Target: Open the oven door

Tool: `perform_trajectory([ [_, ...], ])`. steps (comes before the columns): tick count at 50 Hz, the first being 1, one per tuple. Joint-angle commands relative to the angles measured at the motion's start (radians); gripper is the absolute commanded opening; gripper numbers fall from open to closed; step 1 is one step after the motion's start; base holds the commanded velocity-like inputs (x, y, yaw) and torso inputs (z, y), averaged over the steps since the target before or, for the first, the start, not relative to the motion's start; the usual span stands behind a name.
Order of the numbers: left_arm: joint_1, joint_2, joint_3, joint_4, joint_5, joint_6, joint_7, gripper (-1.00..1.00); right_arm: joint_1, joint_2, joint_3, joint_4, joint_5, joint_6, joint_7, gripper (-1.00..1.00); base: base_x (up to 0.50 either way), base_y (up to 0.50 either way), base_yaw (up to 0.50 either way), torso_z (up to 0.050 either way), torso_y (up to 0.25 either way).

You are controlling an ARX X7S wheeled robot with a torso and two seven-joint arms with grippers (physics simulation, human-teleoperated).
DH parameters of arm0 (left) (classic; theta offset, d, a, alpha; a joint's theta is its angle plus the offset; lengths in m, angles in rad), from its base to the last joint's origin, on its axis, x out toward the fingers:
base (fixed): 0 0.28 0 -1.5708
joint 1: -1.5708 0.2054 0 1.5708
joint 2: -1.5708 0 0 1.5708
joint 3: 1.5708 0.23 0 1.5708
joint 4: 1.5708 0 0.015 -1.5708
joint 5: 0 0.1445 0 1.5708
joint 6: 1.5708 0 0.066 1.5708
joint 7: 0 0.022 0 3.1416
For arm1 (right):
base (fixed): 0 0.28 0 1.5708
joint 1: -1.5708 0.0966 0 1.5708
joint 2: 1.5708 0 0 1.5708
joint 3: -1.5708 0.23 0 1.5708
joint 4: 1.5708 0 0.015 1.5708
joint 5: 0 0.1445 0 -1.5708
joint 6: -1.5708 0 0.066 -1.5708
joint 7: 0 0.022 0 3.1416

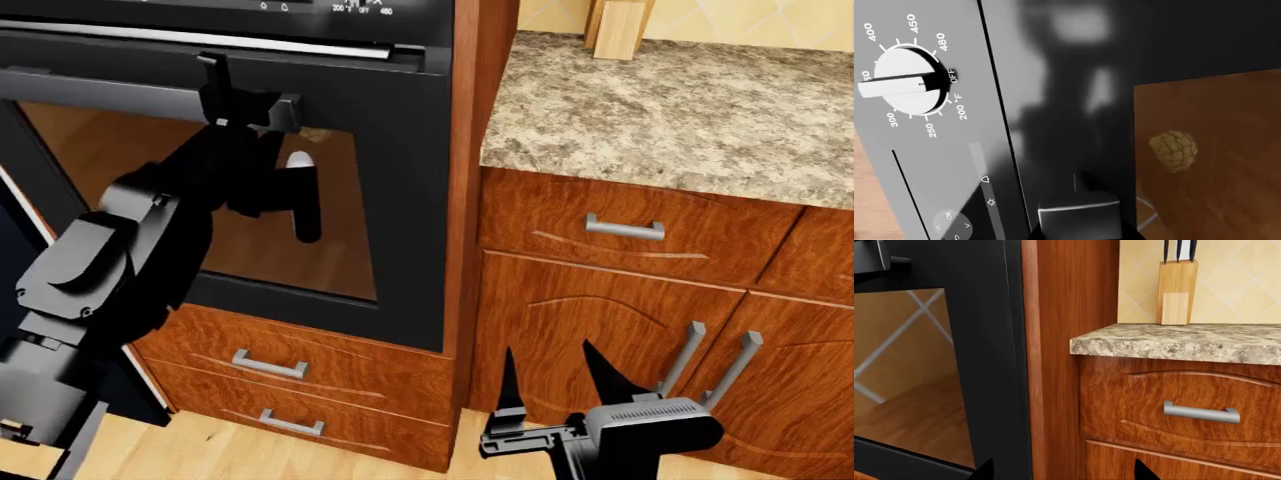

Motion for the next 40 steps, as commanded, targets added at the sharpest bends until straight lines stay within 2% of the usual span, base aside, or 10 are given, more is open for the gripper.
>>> perform_trajectory([
  [1, -0.037, -0.055, -0.050, 0.100, 0.050, 0.002, -0.082, -1.00, 0.002, 0.001, -0.004, 0.003, 0.001, 0.000, 0.002, 1.00, 0.00, 0.00, 0.00, 0.000, 0.000],
  [23, -0.025, -0.113, -0.021, 0.171, 0.129, 0.025, -0.151, -1.00, 0.005, 0.003, -0.011, 0.009, -0.002, -0.008, 0.004, 1.00, 0.00, 0.00, 0.00, 0.002, 0.007],
  [36, 0.049, -0.164, -0.060, 0.290, 0.113, -0.014, -0.149, -1.00, 0.006, 0.003, -0.017, 0.010, -0.005, -0.009, 0.007, 1.00, 0.00, 0.00, 0.00, 0.002, 0.007],
  [40, 0.077, -0.154, -0.094, 0.309, 0.074, -0.048, -0.148, -1.00, 0.006, 0.004, -0.019, 0.014, -0.008, -0.012, 0.007, 1.00, 0.00, 0.00, 0.00, 0.002, 0.005],
])
